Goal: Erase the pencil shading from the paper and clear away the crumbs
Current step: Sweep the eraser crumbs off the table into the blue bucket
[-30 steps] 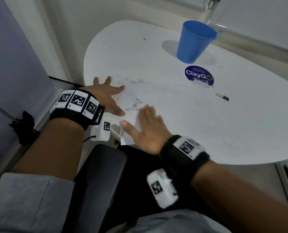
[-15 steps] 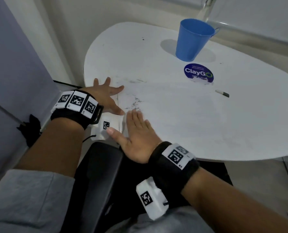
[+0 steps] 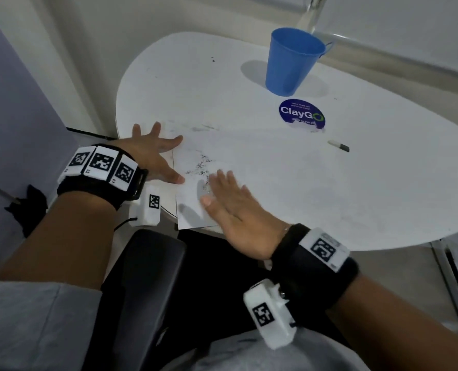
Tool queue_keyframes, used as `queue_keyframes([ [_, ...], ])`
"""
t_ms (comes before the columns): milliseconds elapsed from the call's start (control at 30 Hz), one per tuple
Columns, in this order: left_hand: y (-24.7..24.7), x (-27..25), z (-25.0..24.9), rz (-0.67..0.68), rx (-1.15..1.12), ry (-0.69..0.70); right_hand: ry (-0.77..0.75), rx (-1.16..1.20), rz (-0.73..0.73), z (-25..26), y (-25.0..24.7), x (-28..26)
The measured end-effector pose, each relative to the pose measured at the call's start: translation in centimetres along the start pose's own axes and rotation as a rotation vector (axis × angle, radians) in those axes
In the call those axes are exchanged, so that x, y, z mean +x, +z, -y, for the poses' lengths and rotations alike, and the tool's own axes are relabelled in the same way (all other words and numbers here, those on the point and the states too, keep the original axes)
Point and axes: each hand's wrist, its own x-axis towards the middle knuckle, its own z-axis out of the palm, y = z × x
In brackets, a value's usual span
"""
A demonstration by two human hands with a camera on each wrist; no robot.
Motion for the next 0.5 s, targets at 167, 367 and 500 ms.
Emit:
queue_keyframes([
  [167, 0.0, -0.2, 0.0, 0.012, -0.021, 0.008, 0.444, -0.093, -0.173, -6.0, -2.4, -3.6],
  [367, 0.2, -0.1, 0.1, -0.019, -0.016, 0.013, 0.064, -0.136, 0.04, -0.7, 2.5, -0.8],
  [500, 0.2, 0.3, 0.3, -0.017, -0.02, 0.024, 0.042, 0.022, -0.042, -1.0, -0.5, -1.7],
])
